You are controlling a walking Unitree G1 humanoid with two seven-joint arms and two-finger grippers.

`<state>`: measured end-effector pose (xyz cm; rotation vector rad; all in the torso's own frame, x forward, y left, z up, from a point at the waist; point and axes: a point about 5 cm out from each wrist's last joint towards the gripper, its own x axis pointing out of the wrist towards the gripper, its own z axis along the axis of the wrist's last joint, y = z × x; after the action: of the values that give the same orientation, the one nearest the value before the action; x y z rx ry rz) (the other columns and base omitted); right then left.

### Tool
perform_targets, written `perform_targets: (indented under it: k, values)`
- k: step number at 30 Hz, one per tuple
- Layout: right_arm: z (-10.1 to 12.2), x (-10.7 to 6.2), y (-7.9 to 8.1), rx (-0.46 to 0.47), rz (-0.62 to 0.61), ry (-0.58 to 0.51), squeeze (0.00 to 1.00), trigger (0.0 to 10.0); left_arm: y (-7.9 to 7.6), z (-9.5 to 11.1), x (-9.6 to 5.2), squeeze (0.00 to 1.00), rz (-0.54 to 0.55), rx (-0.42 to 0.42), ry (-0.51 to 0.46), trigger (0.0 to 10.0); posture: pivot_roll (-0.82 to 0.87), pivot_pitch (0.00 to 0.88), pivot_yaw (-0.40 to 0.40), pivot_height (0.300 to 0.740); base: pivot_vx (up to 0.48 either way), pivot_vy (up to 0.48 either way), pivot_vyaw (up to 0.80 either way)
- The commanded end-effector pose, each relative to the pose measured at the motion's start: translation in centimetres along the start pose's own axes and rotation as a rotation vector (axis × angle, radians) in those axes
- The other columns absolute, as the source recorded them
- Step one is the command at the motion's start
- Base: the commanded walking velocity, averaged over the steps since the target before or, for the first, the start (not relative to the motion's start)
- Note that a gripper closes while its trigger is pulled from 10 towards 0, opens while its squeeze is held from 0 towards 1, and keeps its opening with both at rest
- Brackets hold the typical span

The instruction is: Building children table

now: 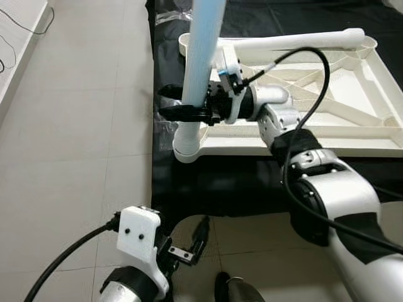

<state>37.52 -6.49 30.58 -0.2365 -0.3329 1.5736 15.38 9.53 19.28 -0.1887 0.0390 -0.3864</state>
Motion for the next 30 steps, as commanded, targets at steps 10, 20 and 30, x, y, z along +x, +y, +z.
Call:
perform_targets:
  k: [10, 20, 30]
  values:
    - [-5.7, 1.9, 0.7, 0.136, -0.273, 0.223, 0.00, 10.0, 0.7, -0.3, -0.1, 0.00, 0.026, 0.019, 0.018, 10.0, 0.13, 0.324, -0.056, 0.740, 0.000, 0.000, 0.00]
    - [-7.0, 1.7, -0.9, 0.174, -0.722, 0.376, 0.00, 10.0, 0.9, -0.3, 0.0, 0.00, 0.033, 0.022, 0.013, 10.0, 0.12, 0.317, -0.060, 0.740, 0.000, 0.000, 0.00]
    - [-8.2, -0.1, -1.5, 0.305, -1.285, 0.375, 0.00, 10.0, 1.4, -0.3, 0.1, 0.00, 0.046, 0.038, 0.010, 10.0, 0.12, 0.309, -0.060, 0.740, 0.000, 0.000, 0.00]
